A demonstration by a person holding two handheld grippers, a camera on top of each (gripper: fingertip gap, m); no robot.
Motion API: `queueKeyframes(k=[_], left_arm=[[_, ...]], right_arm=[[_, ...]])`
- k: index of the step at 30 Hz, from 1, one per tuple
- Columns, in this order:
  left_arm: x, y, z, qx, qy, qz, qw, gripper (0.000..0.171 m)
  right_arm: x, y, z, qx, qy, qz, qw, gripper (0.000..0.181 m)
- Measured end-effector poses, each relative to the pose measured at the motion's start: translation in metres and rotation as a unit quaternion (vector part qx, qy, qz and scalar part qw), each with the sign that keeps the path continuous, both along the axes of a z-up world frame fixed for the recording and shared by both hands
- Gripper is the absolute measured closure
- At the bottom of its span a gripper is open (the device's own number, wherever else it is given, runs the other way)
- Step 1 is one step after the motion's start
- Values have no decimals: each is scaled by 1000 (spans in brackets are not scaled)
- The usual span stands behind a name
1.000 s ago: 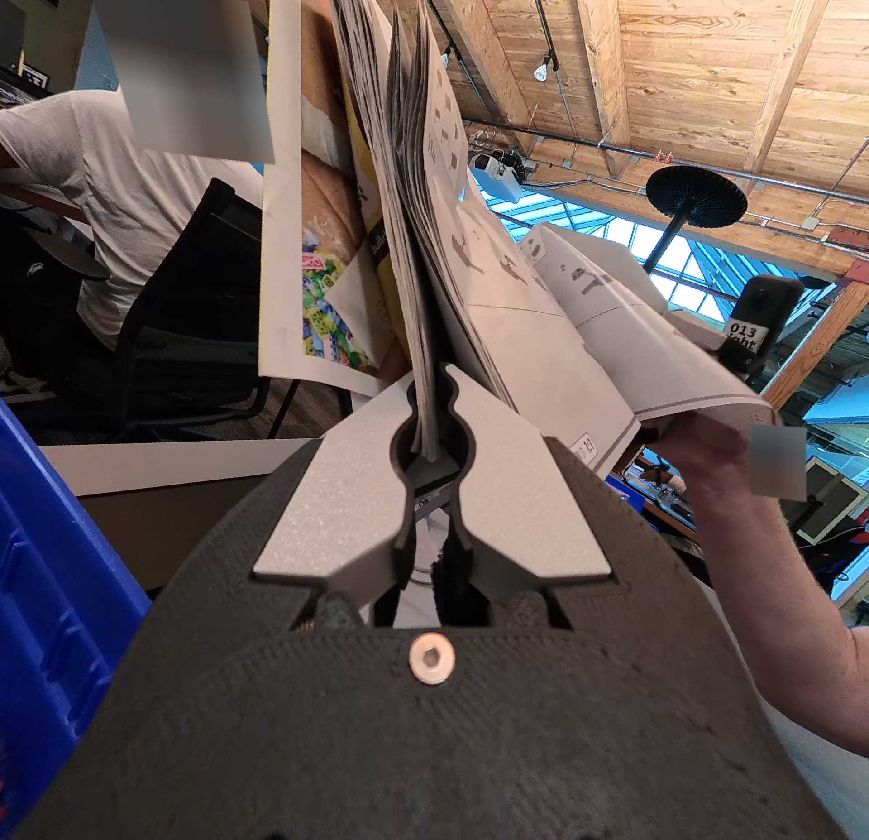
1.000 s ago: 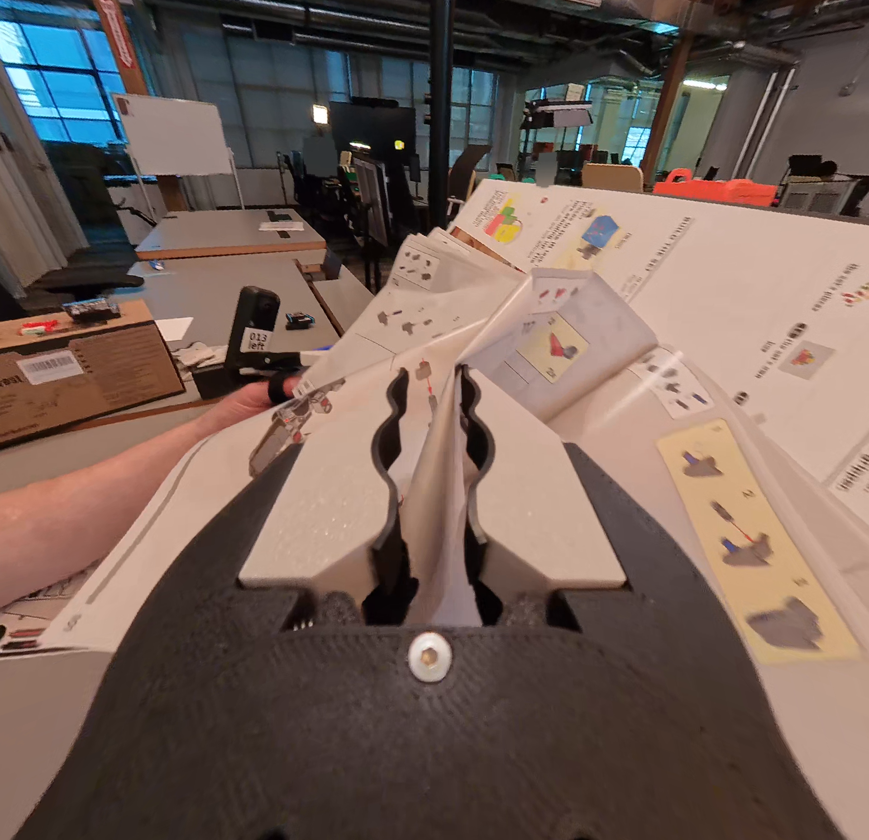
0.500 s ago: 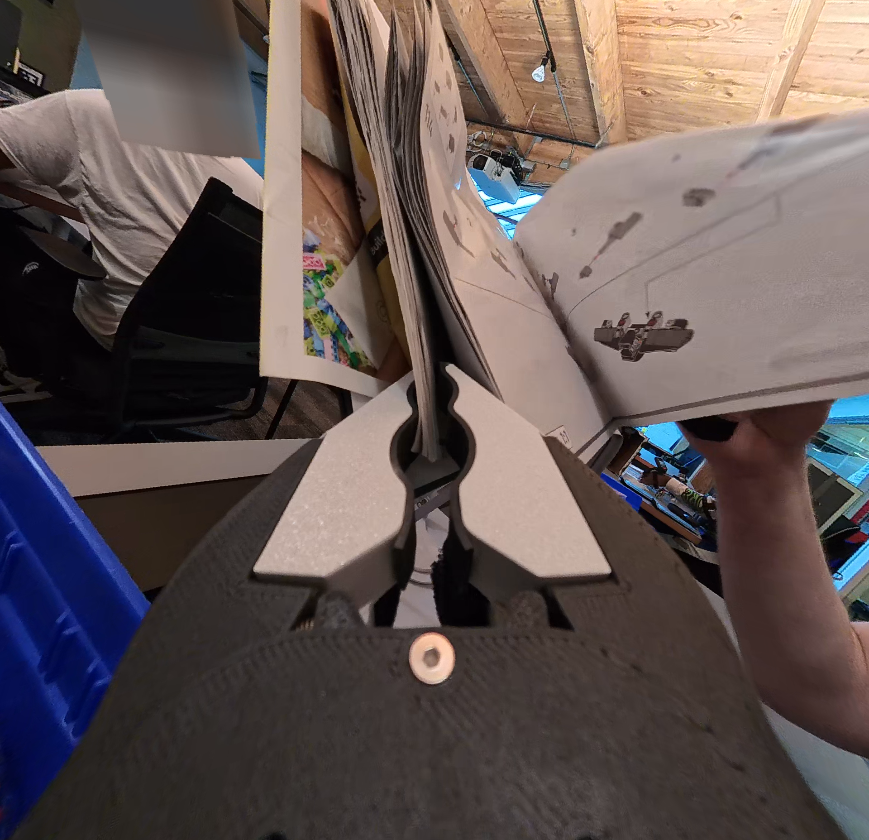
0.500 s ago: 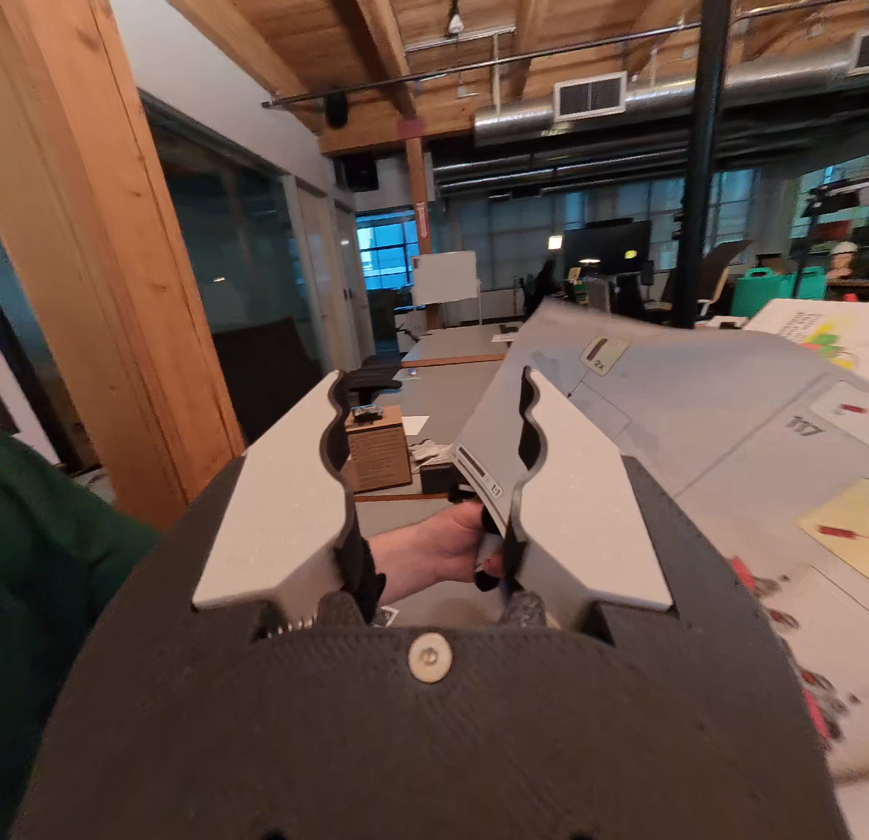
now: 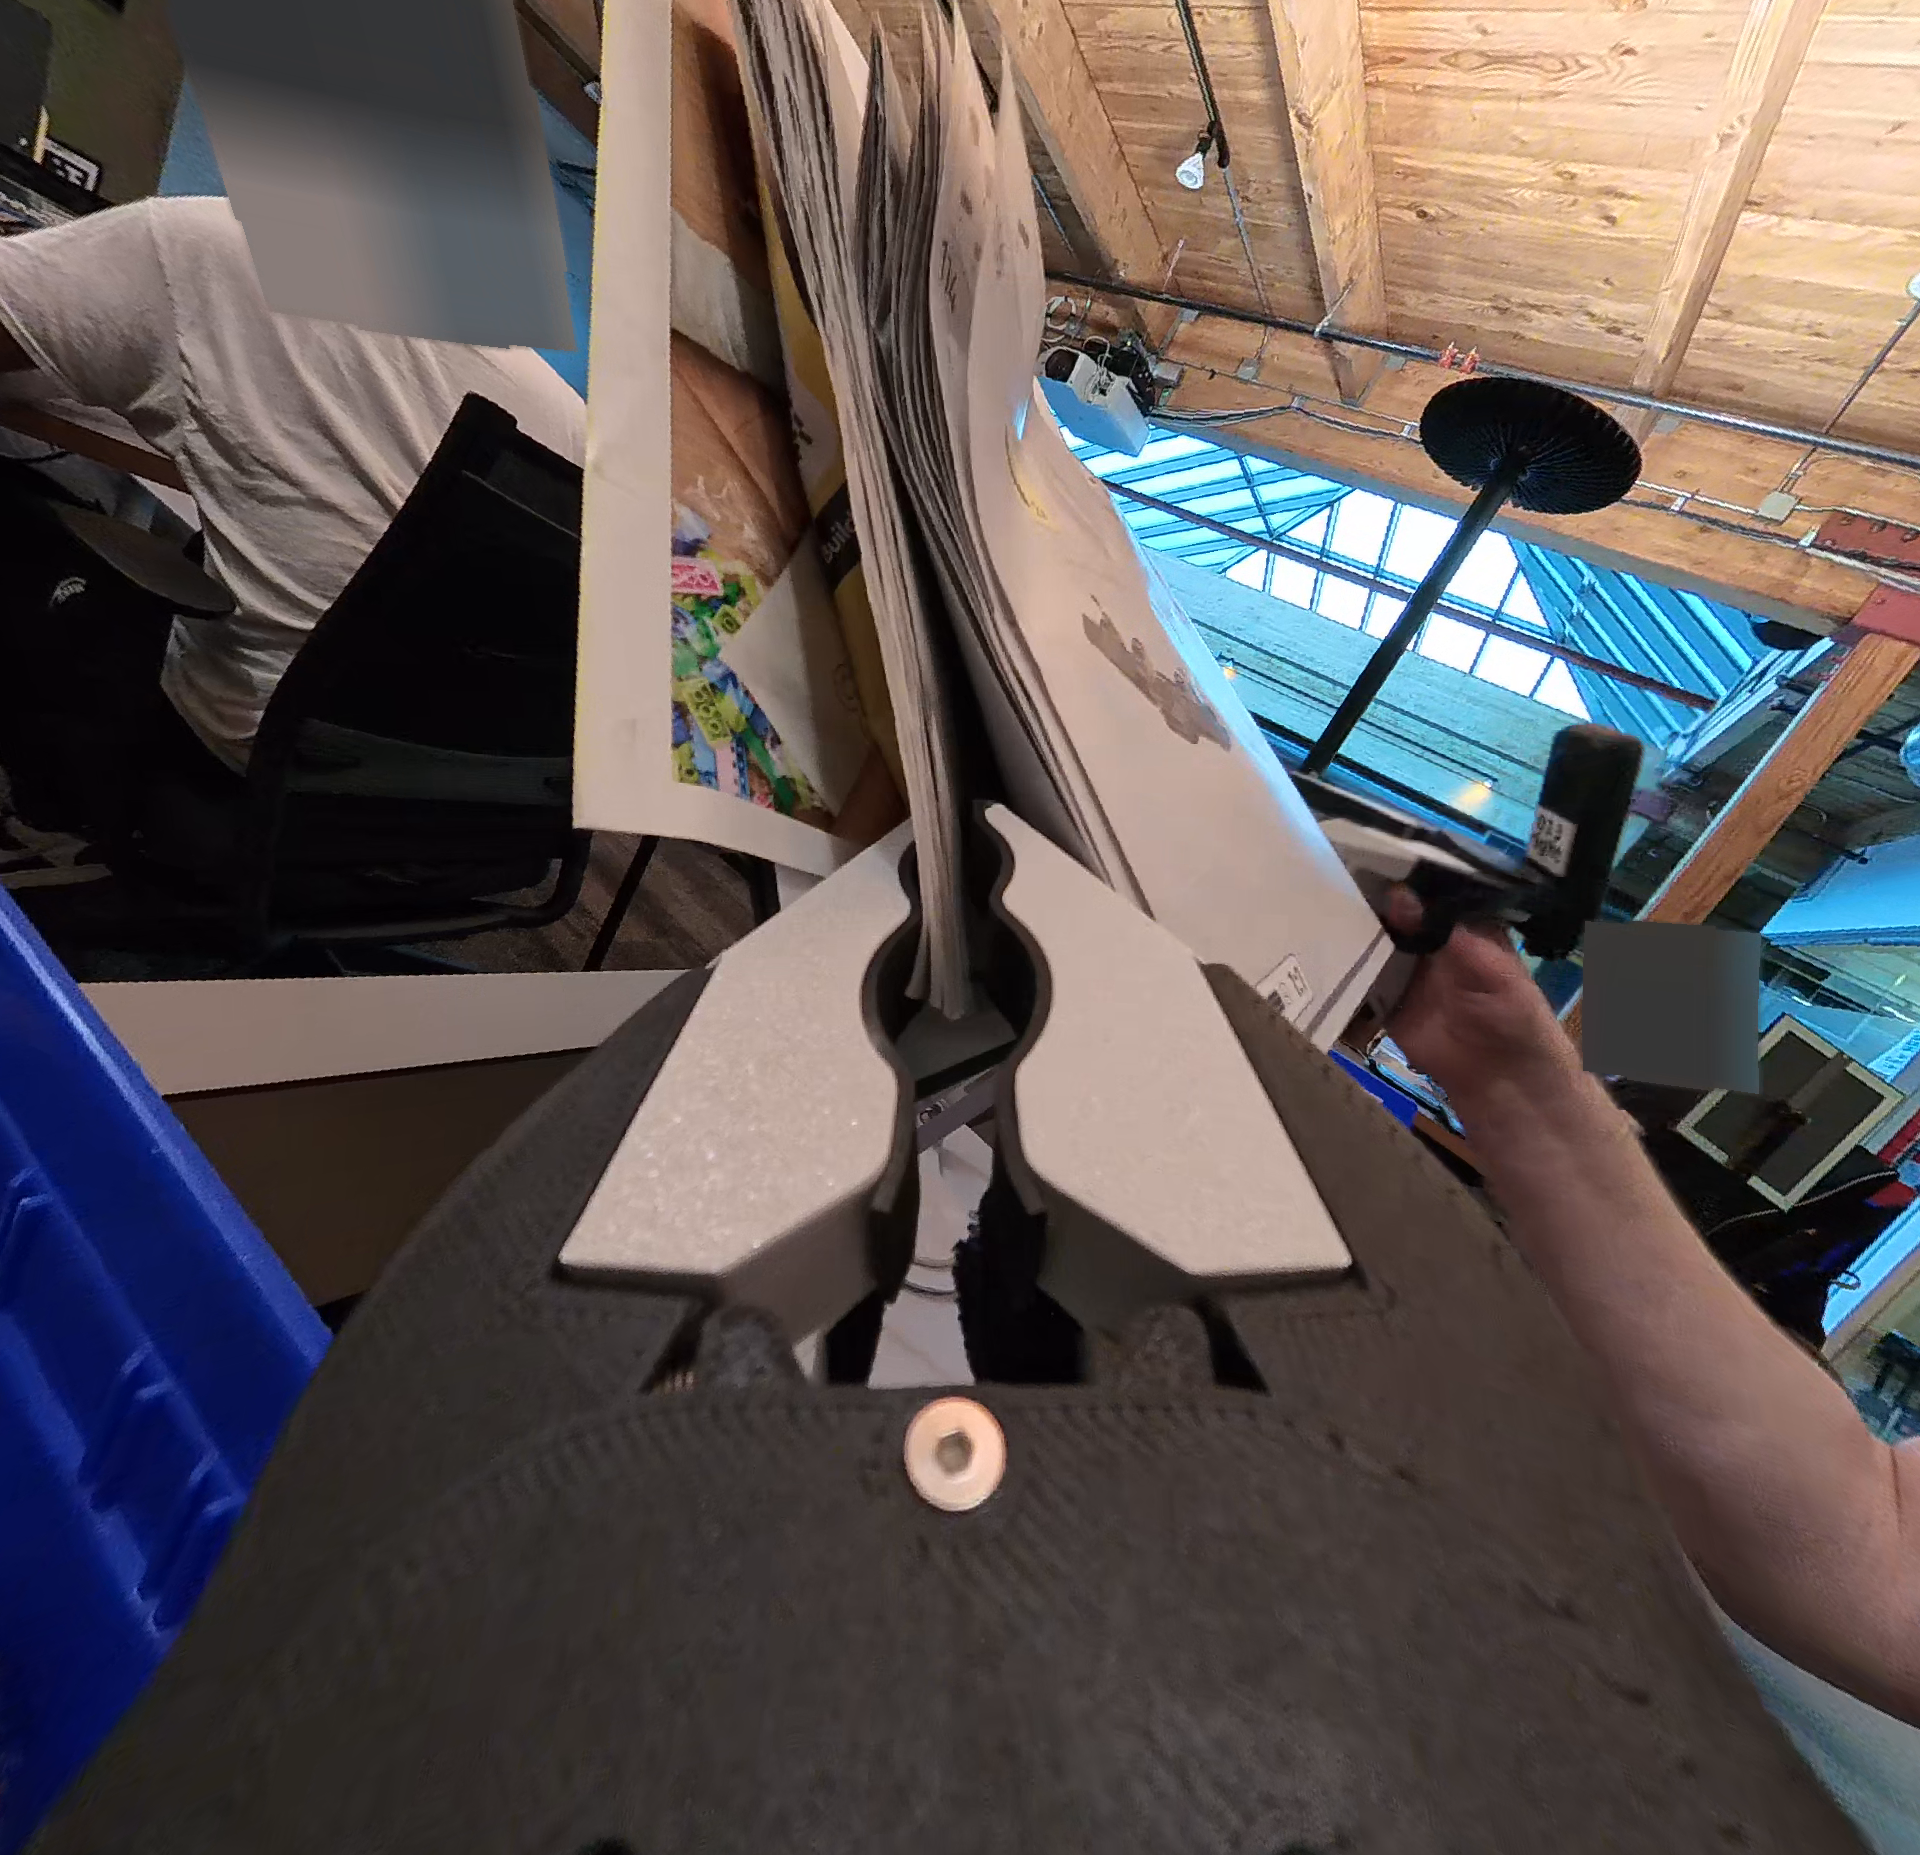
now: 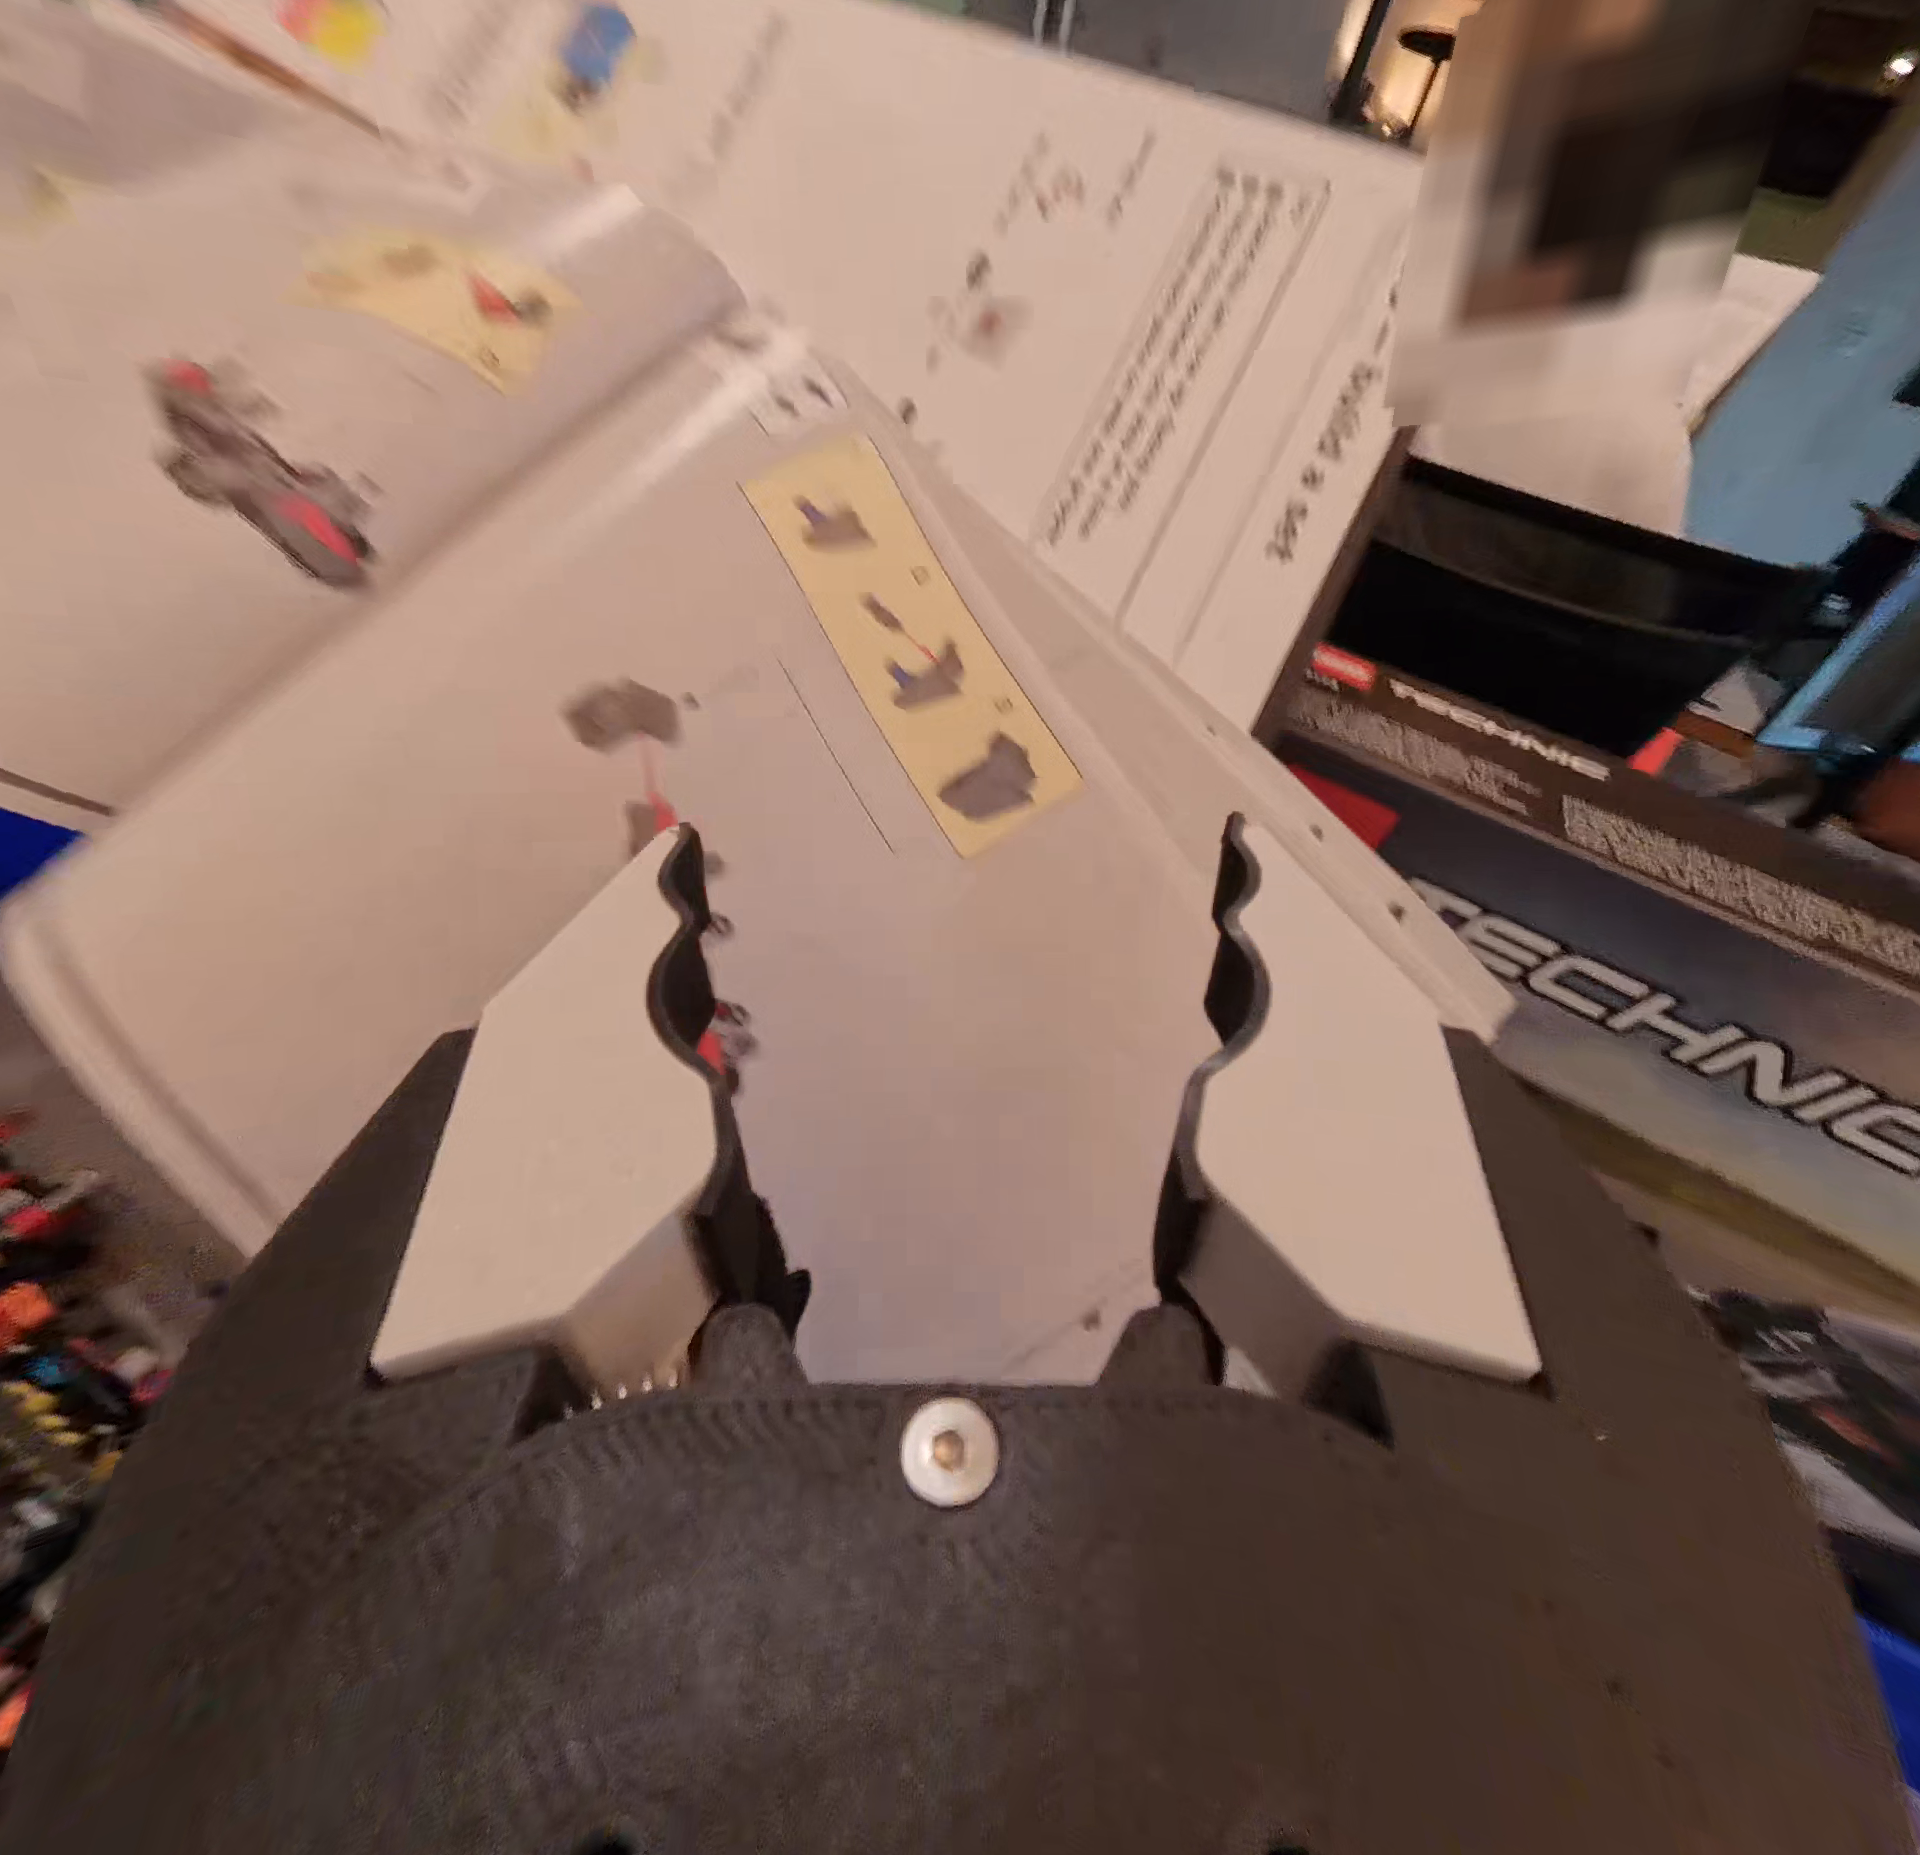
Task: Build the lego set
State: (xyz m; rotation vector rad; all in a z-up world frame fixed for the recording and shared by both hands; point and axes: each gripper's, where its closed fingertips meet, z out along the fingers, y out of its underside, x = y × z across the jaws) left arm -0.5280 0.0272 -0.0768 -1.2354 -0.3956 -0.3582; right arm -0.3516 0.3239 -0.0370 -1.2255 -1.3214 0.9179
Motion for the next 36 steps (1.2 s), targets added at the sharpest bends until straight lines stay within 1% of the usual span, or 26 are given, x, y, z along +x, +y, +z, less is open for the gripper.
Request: queueKeyframes(k=[2,4,6,12,14,18,24,26,27,30,34,36], left_arm=[[0,0,0,0,0,0,1000,171],[0,0,0,-1,1,0,1000,171],[0,0,0,-3,2,0,1000,171],[0,0,-1,-2,1,0,1000,171],[0,0,0,-2,2,1,1000,170],[0,0,0,-2,1,2,1000,171],[0,0,1,-1,2,2,1000,171],[1,0,1,-1,1,-1,1000,171],[1,0,1,-2,2,-1,1000,171],[0,0,1,0,0,-2,1000,170],[0,0,0,0,0,-2,1000,170],[0,0,0,0,0,-1,1000,170]], right_arm=[[-4,9,-20,9,-24,-12,1000,85],[-10,12,-34,12,-41,-14,999,86],[-13,11,-42,18,-49,-12,999,95],[-15,9,-45,14,-48,-2,999,101],[-15,8,-45,21,-52,1,998,116],[-16,7,-45,35,-61,-1,998,122],[-16,10,-44,45,-69,-4,997,123],[-13,20,-35,55,-54,-35,996,99],[-12,21,-33,53,-49,-39,997,96],[-16,19,-40,27,-55,-22,998,97],[-18,17,-41,23,-53,-14,998,101],[-18,16,-41,25,-53,-10,998,111]])
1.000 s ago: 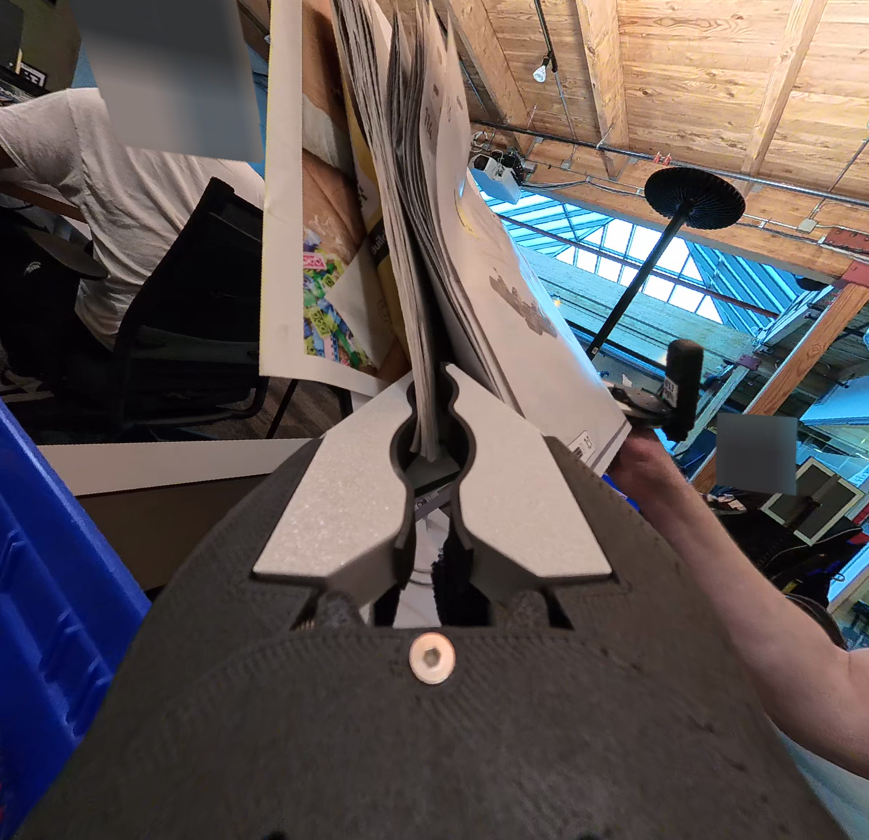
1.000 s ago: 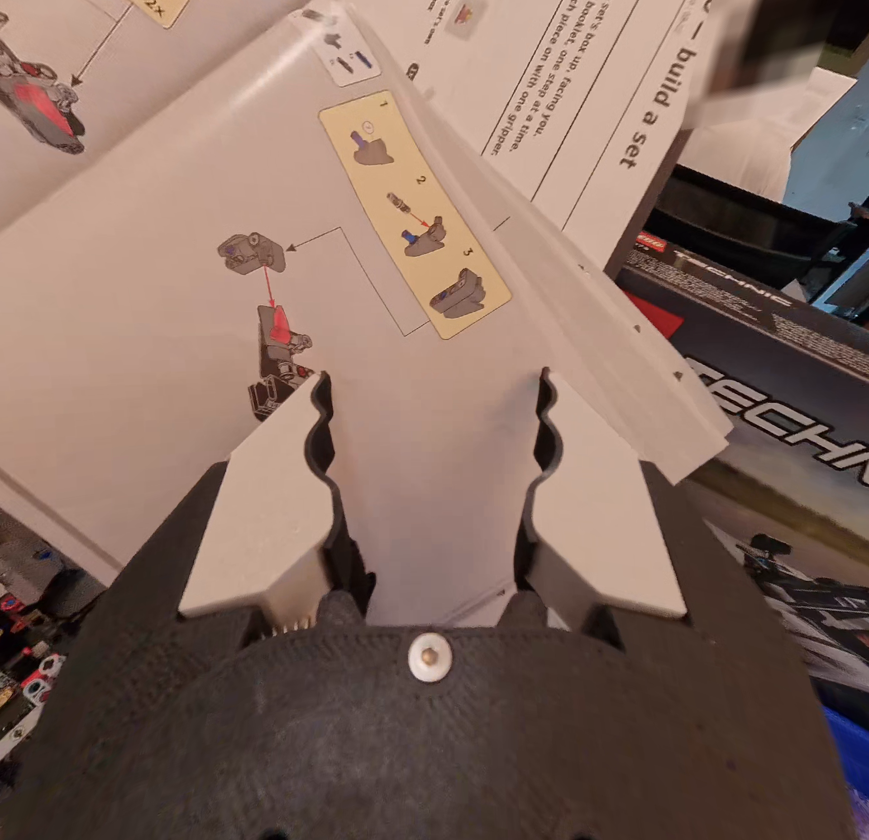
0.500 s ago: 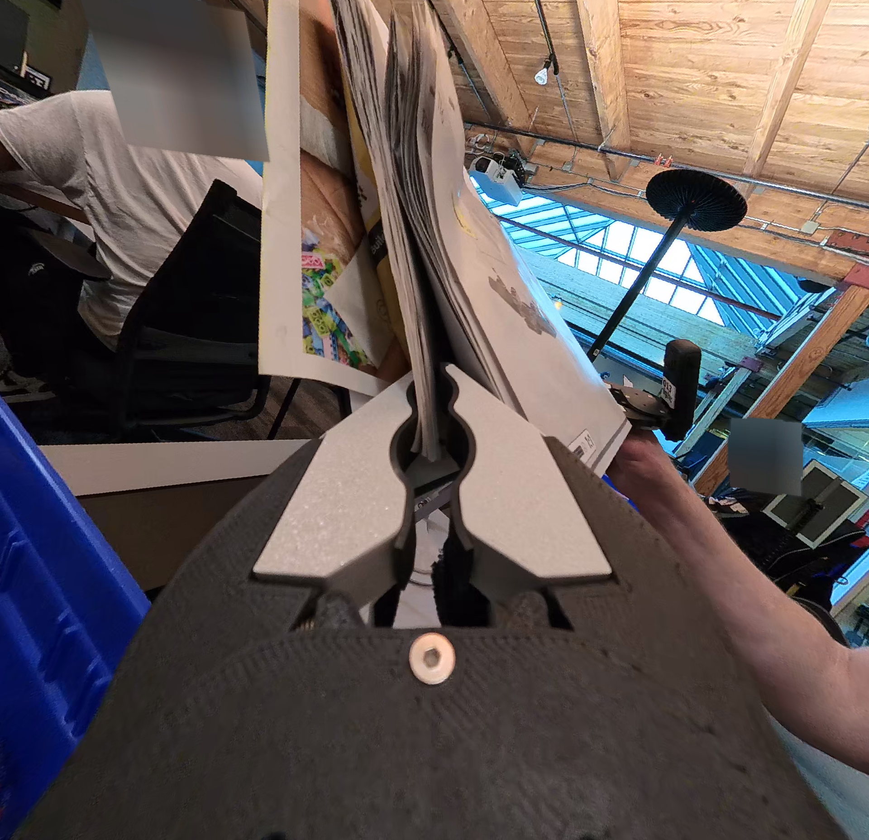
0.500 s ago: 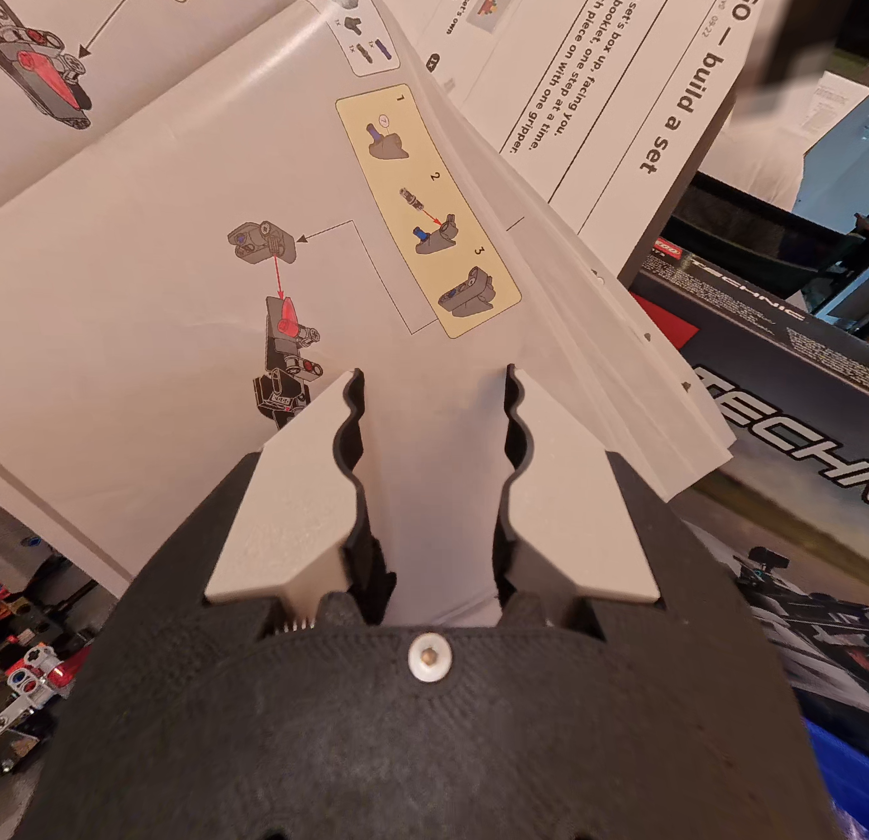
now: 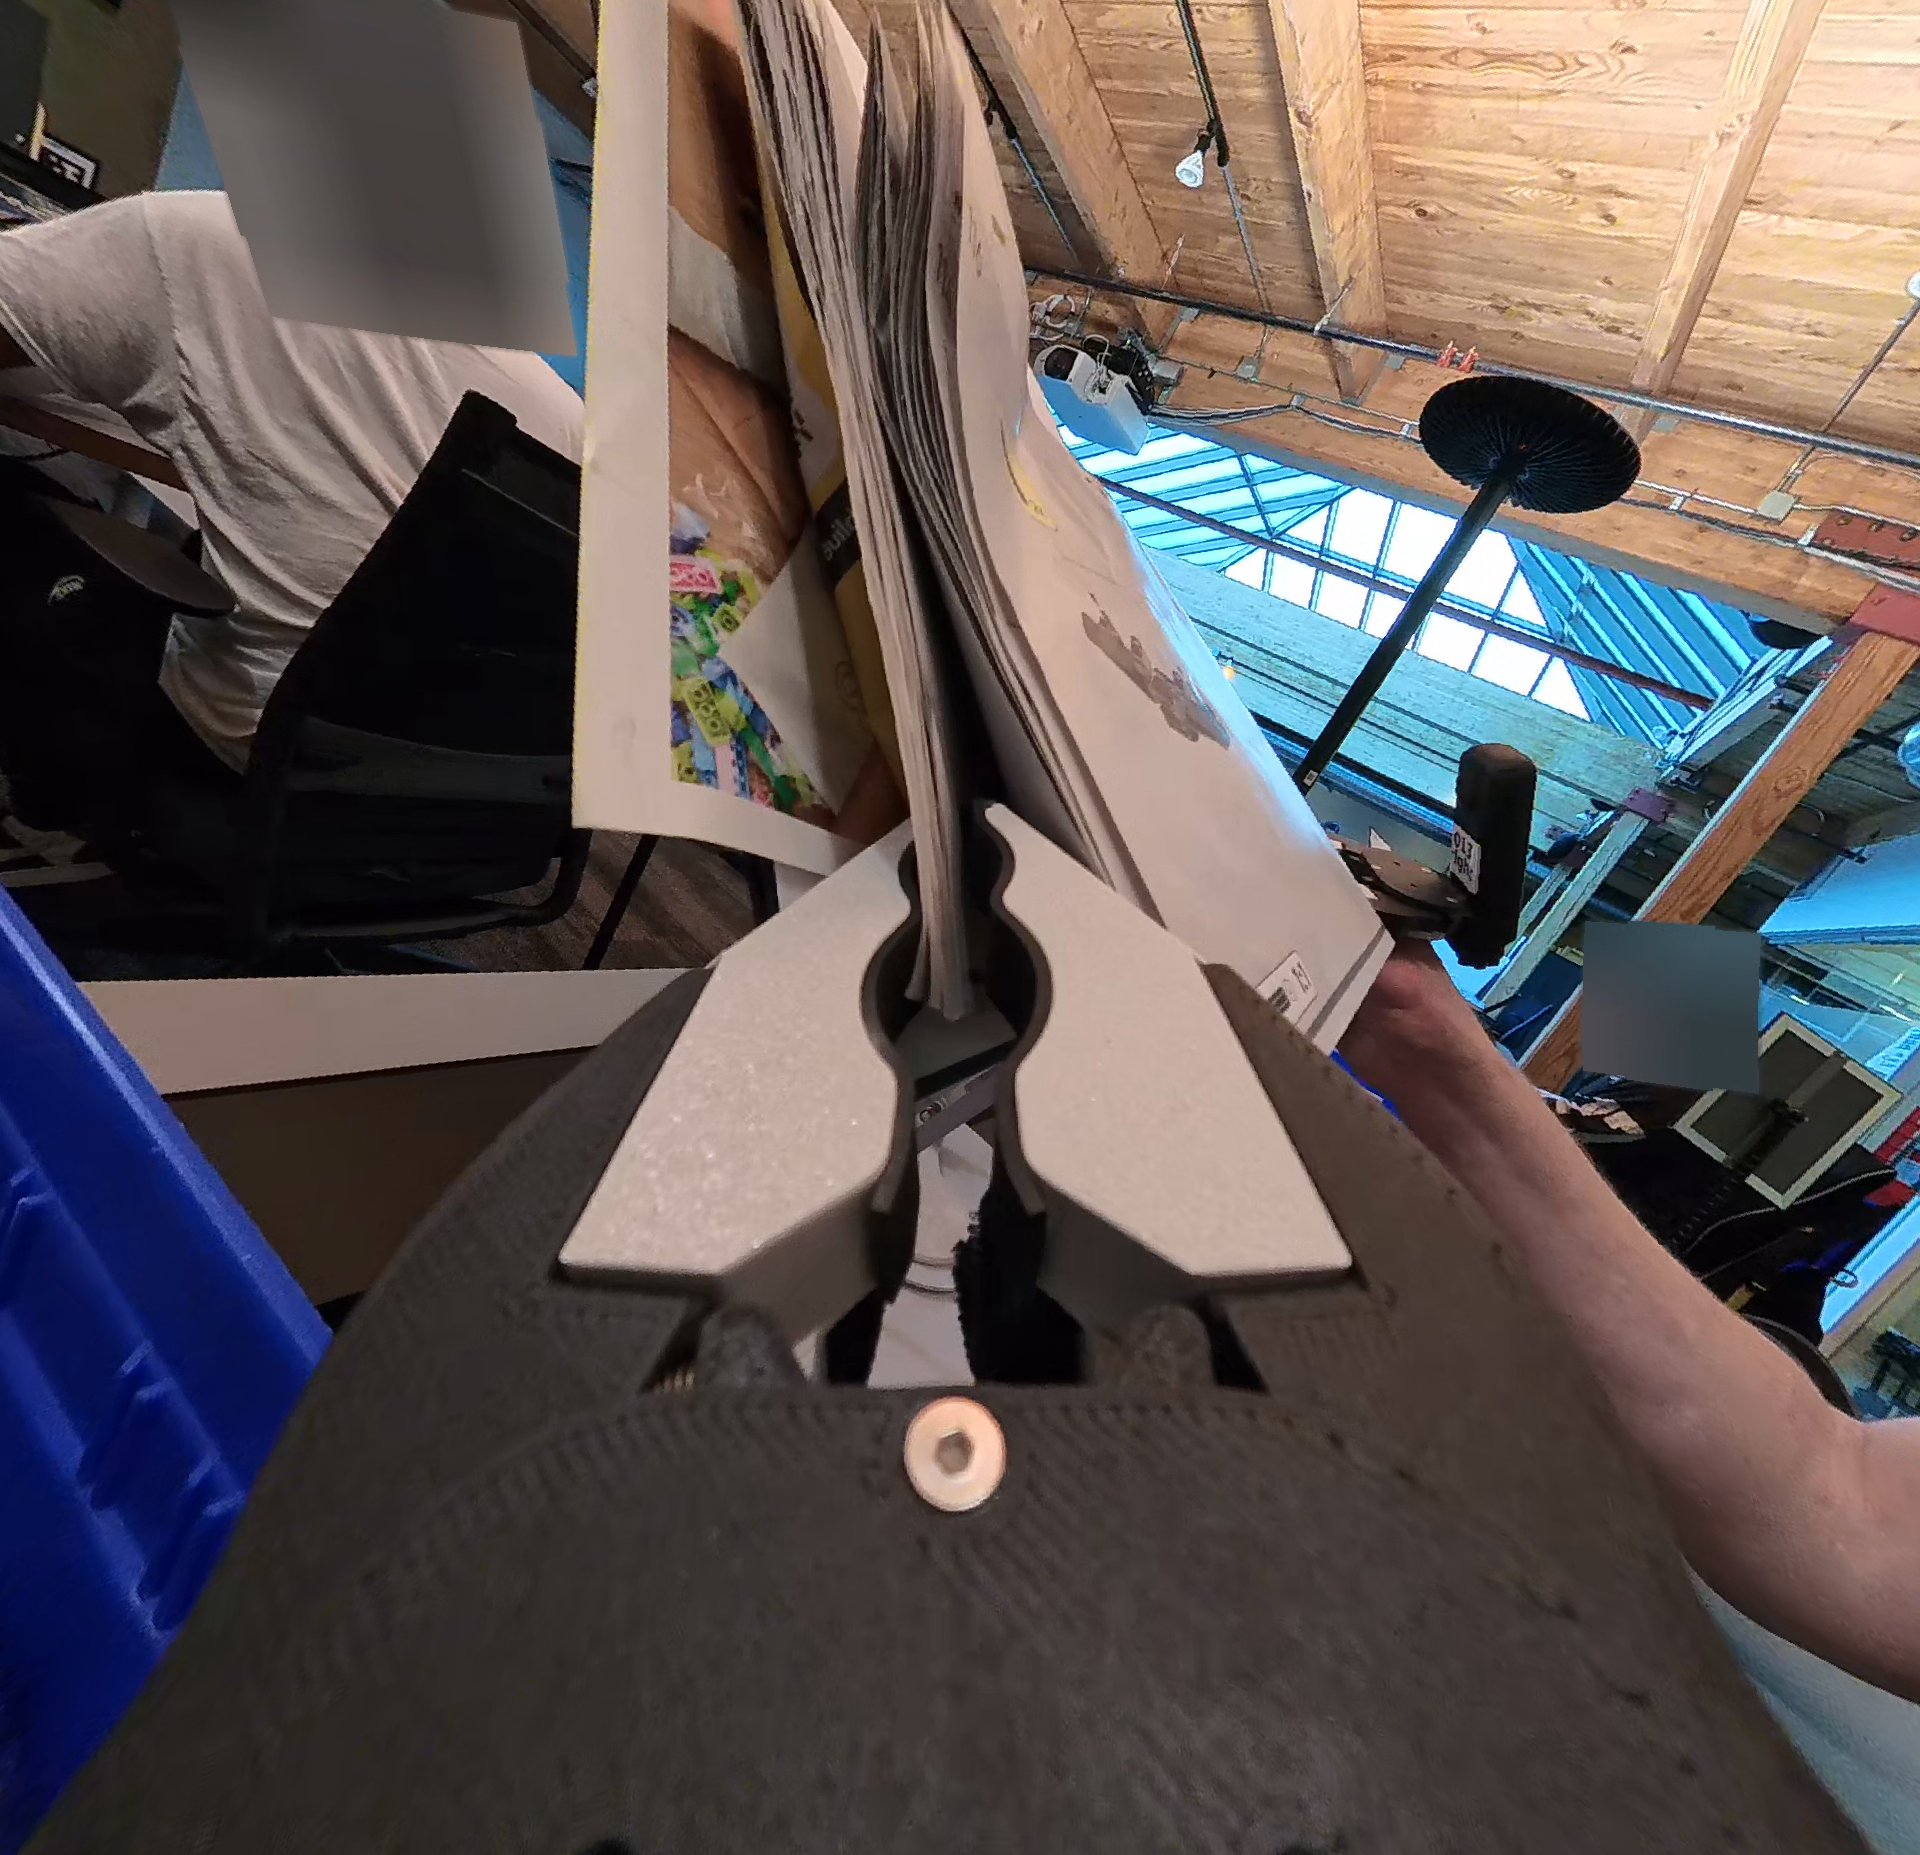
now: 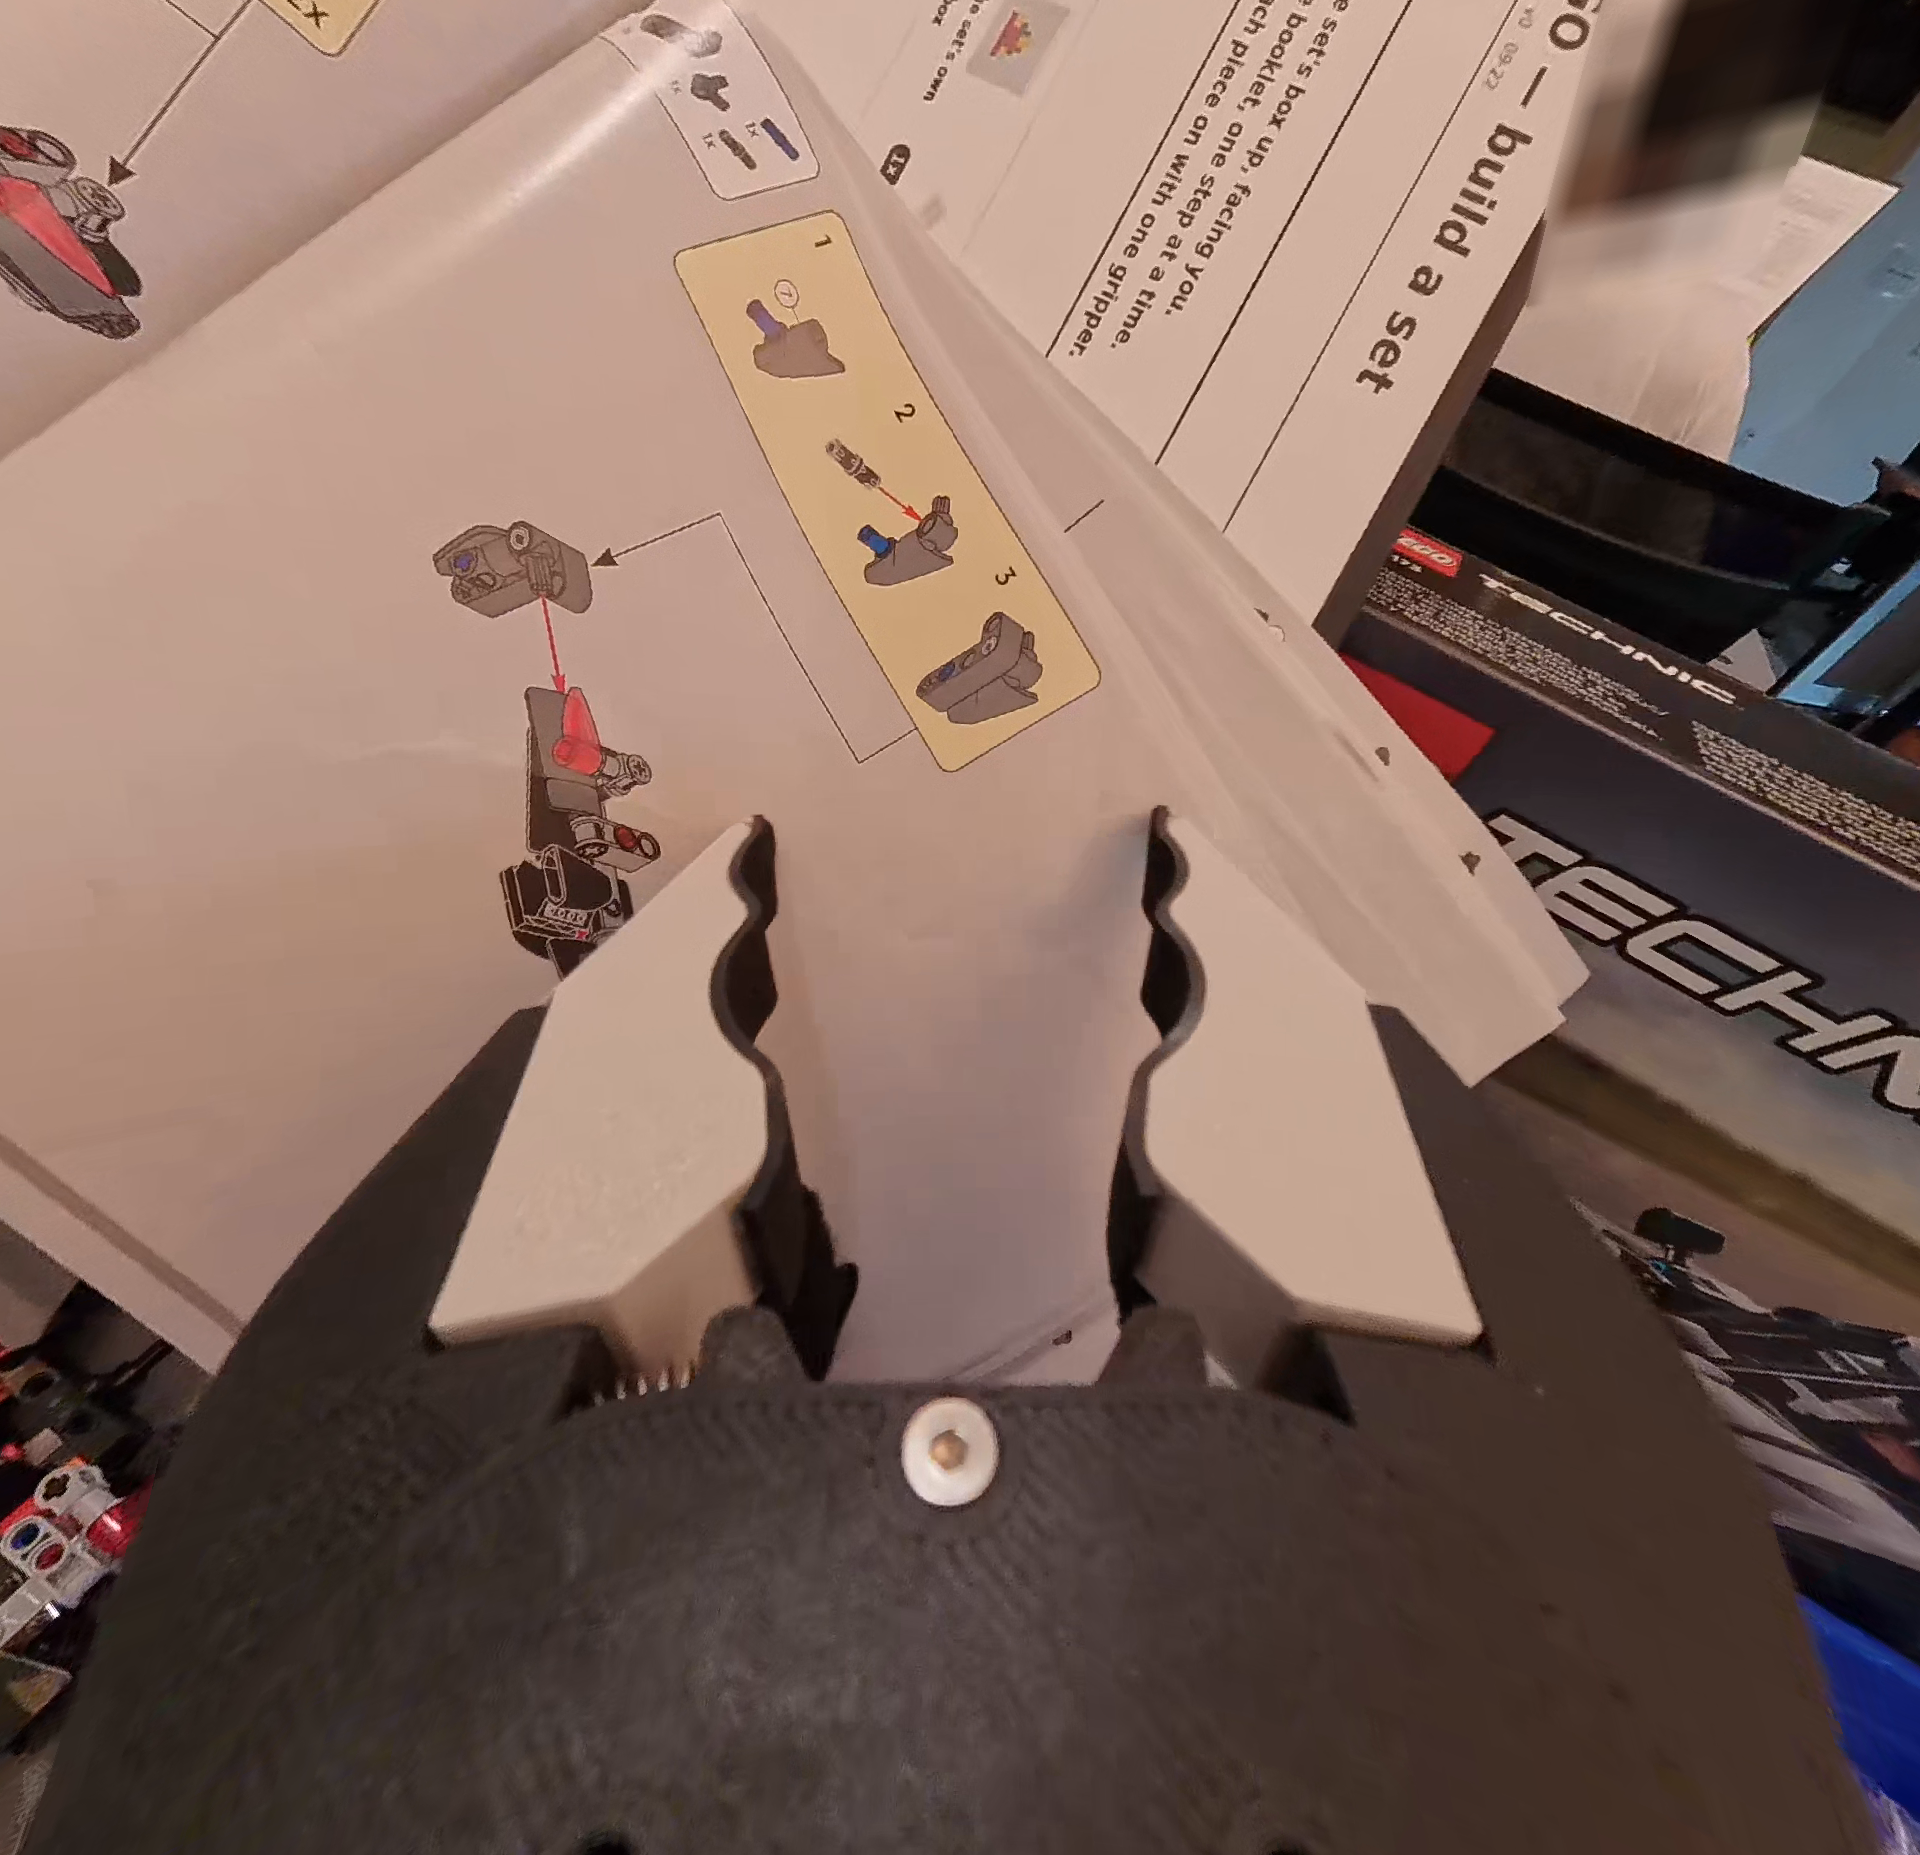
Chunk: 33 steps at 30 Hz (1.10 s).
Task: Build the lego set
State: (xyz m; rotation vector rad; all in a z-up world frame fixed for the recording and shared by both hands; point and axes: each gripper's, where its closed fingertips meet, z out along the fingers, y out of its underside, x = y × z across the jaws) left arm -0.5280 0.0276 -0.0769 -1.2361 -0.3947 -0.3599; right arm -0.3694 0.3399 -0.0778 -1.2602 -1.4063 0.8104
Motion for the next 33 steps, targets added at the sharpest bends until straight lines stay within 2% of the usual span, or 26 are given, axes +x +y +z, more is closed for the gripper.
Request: queueKeyframes(k=[4,7,10,16,28,33], left_arm=[[0,0,0,0,0,1,1000,170],[0,0,0,-1,1,1,1000,170],[0,0,0,-1,1,-1,1000,170],[0,0,0,-1,0,-2,1000,170],[0,0,0,-3,1,1,1000,170],[0,0,0,-4,2,1,1000,170]], right_arm=[[-1,-1,0,9,-6,2,1000,118],[0,0,1,8,-3,0,1000,116],[3,11,5,8,15,-29,999,89],[3,11,-2,-30,15,-7,999,94],[3,13,-2,-28,10,-5,1000,103],[6,17,3,-21,23,-23,999,98]])
